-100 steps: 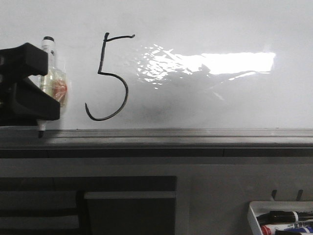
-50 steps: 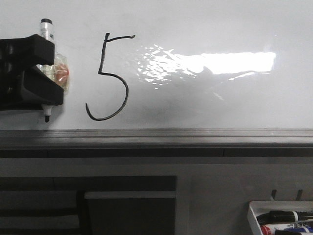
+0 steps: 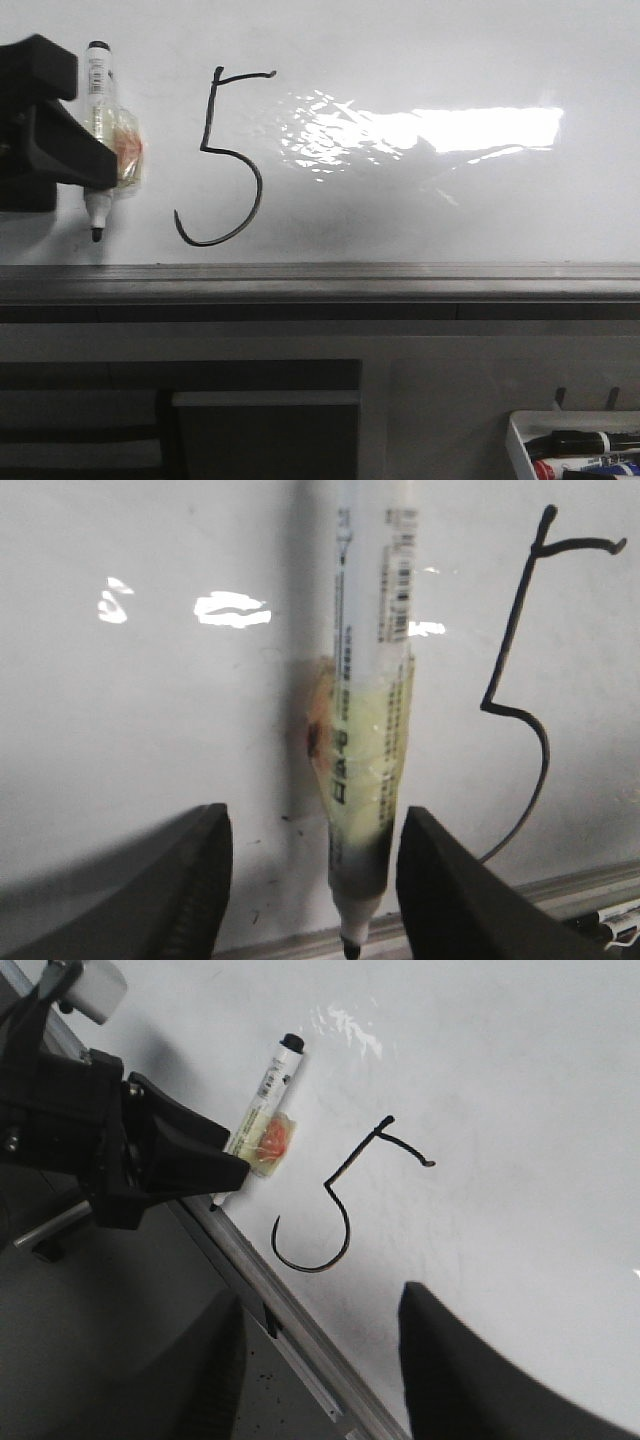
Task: Write number 5 on whiteboard
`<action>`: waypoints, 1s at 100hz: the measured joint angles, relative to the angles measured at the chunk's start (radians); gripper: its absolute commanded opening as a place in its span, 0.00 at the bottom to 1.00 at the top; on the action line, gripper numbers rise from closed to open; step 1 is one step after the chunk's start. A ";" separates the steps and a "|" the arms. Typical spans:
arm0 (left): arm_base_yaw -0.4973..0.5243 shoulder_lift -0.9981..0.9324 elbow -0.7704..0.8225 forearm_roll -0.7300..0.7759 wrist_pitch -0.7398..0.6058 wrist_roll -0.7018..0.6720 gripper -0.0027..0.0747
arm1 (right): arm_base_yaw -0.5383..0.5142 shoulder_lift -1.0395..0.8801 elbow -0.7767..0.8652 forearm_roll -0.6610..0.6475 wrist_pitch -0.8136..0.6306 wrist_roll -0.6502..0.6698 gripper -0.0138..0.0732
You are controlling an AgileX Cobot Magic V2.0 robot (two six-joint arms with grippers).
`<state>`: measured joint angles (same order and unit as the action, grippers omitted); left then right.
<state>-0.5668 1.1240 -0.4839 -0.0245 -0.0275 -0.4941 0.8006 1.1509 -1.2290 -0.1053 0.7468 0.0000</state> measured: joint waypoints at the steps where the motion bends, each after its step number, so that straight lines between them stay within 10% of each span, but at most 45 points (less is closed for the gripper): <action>1: 0.000 -0.012 0.000 0.000 0.006 0.000 0.49 | 0.000 -0.005 0.002 0.000 0.000 0.000 0.32; 10: 0.000 -0.115 0.000 0.025 0.068 0.000 0.47 | 0.000 -0.044 0.041 -0.004 -0.020 0.000 0.09; 29: -0.006 -0.410 0.006 0.142 0.099 0.000 0.01 | 0.000 -0.227 0.235 -0.005 -0.174 0.018 0.09; 67: -0.023 -0.924 0.215 0.345 0.106 0.000 0.01 | 0.000 -0.777 0.847 -0.008 -0.640 0.020 0.09; 100: -0.023 -1.022 0.315 0.363 0.119 0.000 0.01 | 0.000 -1.025 1.085 -0.008 -0.725 0.022 0.09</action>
<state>-0.5895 0.1020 -0.1686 0.3388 0.0914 -0.4941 0.8006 0.1258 -0.1443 -0.1135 0.0223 0.0223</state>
